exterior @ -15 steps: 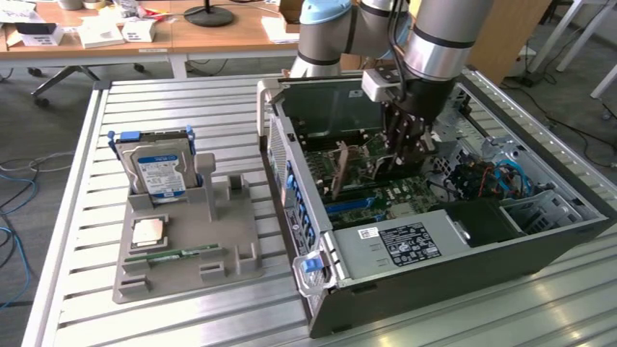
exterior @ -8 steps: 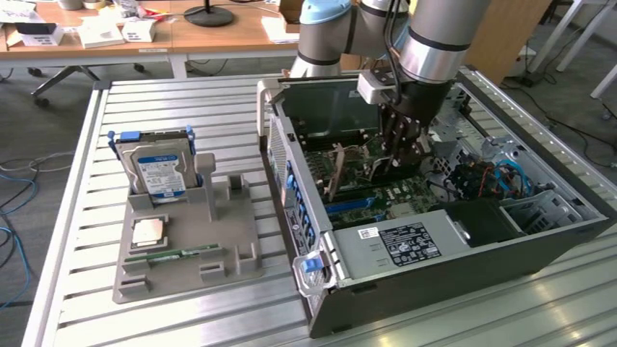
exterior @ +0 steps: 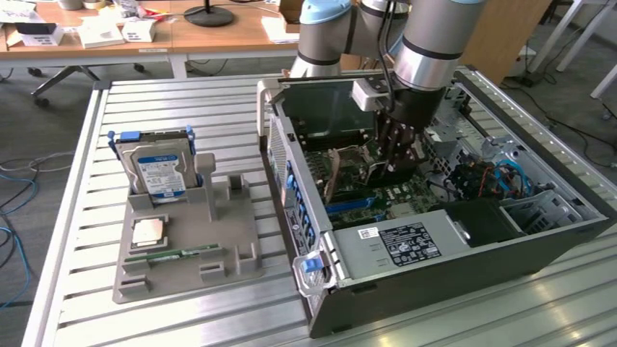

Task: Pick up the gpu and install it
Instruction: 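Insert the gpu into the slot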

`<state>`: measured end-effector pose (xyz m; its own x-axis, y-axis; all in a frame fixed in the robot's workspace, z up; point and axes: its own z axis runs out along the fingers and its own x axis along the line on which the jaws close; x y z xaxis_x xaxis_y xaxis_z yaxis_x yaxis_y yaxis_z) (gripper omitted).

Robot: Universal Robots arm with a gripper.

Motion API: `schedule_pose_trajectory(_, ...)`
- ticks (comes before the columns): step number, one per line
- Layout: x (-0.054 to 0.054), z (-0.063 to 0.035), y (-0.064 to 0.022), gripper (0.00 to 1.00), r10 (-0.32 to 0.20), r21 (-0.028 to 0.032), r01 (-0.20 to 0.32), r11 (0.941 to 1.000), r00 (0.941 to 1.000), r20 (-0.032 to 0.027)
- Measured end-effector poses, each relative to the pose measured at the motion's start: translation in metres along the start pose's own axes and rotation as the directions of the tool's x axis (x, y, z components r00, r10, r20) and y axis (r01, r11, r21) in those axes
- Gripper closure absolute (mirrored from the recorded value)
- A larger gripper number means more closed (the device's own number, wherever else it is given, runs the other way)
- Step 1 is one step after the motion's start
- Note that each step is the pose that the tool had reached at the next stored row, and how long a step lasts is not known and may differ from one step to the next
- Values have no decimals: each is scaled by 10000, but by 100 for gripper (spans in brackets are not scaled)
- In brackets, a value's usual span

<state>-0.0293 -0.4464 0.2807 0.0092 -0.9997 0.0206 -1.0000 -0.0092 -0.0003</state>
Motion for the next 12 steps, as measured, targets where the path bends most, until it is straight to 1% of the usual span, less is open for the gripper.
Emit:
schedule_pose_trajectory(1, 0, 0, 21, 74, 0, 0, 0, 10000, 10000, -1)
schedule_pose_trajectory(7, 0, 0, 30, 74, 3, 2, -3, 10000, 10000, 0)
schedule_pose_trajectory(12, 0, 0, 70, 74, 2, 24, -2, 10000, 10000, -1)
